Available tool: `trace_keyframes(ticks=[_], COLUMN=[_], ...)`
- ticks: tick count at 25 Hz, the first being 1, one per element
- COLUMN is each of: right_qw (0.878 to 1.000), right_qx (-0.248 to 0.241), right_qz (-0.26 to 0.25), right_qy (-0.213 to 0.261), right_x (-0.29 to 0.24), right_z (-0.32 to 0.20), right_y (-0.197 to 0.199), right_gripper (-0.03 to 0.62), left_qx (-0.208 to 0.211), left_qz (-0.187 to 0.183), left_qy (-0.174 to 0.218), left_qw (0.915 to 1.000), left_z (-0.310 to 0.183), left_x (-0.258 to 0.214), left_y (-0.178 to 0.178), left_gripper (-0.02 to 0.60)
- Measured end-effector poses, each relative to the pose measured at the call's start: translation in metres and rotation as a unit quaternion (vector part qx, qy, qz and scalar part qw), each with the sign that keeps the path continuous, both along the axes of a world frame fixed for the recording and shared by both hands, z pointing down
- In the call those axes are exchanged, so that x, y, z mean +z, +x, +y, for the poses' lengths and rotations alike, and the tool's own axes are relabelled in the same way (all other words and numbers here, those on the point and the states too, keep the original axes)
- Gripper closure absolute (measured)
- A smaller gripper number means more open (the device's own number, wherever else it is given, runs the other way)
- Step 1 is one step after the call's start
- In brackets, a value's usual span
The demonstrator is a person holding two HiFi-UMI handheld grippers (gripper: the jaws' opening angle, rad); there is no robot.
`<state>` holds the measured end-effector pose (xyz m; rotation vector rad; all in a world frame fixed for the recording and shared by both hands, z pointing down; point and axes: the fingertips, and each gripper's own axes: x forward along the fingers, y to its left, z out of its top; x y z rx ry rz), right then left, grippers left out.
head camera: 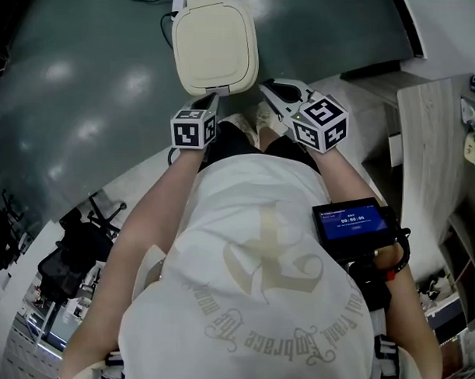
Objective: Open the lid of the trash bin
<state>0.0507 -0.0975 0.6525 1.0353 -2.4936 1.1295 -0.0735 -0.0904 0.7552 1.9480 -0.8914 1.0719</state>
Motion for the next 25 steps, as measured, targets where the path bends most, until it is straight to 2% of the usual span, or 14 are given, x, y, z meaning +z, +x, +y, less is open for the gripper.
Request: trace_keyframes(ticks=[9, 17, 22, 25], right_qw=[1.000, 1.000, 1.000, 1.000], right_qx=[0.001, 0.003, 0.002, -0.001], right_qz=[0.002, 0.005, 0.006, 0.008], right_qy=[-0.005, -0.003, -0.003, 0.000], right_x=[0.006, 0.007, 0.010, 0.011], right_z=[0.004, 0.004, 0.005, 0.007], right_y=[0.003, 0.006, 0.006, 0.006], right_gripper=[0.588, 0.588, 0.588, 0.588], left_qx=[-0.010, 0.007, 0.016, 0.000], left_qz=[-0.007, -0.014, -0.026, -0.021], left_qy=[-0.006, -0.017, -0.008, -0.004], left_qw=[0.9999, 0.9997, 0.9995, 0.9998], left_z=[-0.003, -0.004, -0.008, -0.011], left_x=[0.006, 0.011, 0.014, 0.015], left_y=[-0.001, 0.003, 0.005, 0.008], left_gripper=[0.566, 0.566, 0.566, 0.566])
